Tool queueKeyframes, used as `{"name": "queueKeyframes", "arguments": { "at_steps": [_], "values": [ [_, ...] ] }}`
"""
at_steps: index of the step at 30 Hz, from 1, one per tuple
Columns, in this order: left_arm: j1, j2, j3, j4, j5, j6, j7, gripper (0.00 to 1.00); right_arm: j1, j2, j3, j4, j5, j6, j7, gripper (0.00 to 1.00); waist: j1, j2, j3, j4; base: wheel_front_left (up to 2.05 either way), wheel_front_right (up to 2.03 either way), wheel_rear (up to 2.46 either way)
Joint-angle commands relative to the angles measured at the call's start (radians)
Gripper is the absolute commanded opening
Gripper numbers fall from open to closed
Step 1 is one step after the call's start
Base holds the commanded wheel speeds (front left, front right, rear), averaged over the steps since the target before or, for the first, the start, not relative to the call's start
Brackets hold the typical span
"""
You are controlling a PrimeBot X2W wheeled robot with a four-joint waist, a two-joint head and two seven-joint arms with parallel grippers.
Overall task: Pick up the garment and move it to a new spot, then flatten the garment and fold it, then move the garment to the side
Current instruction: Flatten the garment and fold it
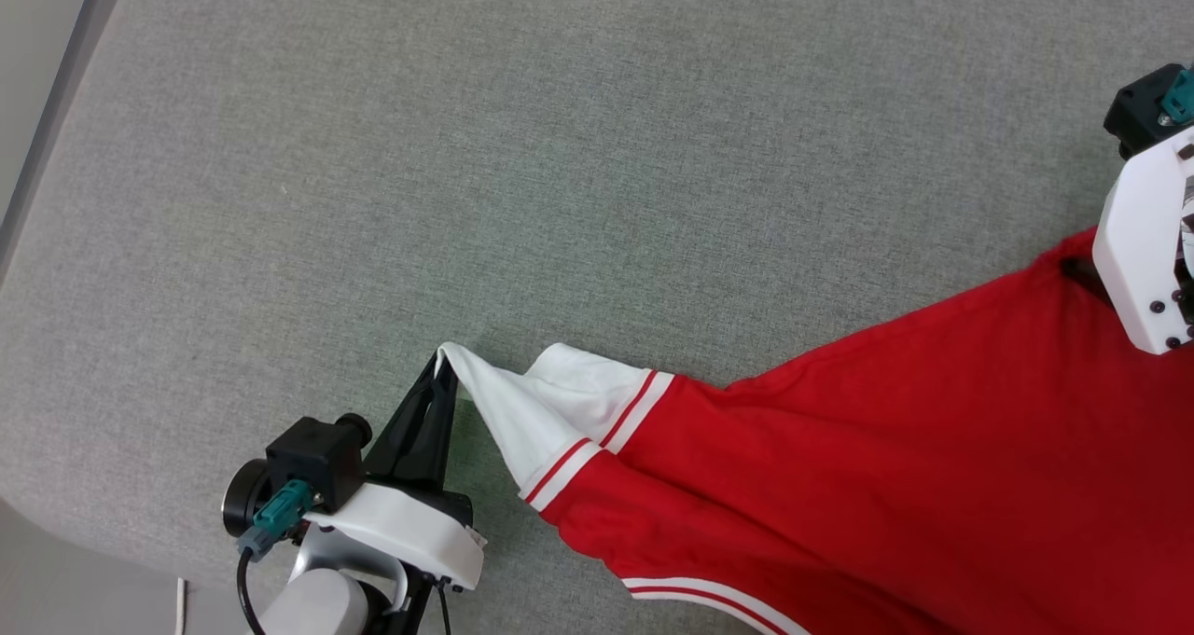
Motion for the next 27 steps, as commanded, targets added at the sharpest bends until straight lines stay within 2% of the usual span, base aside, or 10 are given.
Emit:
{"name": "queueKeyframes", "arguments": {
  "at_steps": [1,2,3,14,20,27],
  "values": [
    [-0.012,-0.007,0.001,0.005,0.006,-0.004,-0.008,0.0,0.053,0.016,0.053,0.048,0.02,0.0,0.004,1.0,-0.0001,0.0,0.004,0.004,0.0,0.0,0.0],
    [-0.013,-0.007,0.003,0.007,0.007,-0.004,-0.008,0.0,0.051,0.014,0.062,0.054,0.027,0.0,-0.007,0.31,-0.0001,0.0,0.003,0.003,0.0,0.0,0.0],
    [-0.012,-0.007,0.006,0.01,0.008,-0.004,-0.009,0.0,0.047,0.012,0.069,0.06,0.031,0.0,-0.018,0.0,-0.0001,0.0,0.001,0.001,0.0,0.0,0.0],
    [0.024,0.027,0.024,0.014,0.012,0.009,-0.006,0.0,-0.016,0.031,0.085,0.101,0.103,-0.001,-0.234,0.0,-0.0001,0.0,-0.104,-0.053,0.0,0.0,0.0],
    [0.053,0.072,0.042,-0.028,0.017,0.032,0.015,0.0,0.004,0.039,0.075,0.087,0.155,-0.001,-0.381,0.0,-0.0001,0.0,-0.193,-0.095,0.0,0.0,0.0],
    [0.061,0.137,0.069,-0.114,0.026,0.057,0.053,0.0,0.037,0.026,0.051,0.033,0.193,-0.001,-0.499,0.0,-0.0001,0.0,-0.279,-0.148,0.0,0.0,0.0]
  ]
}}
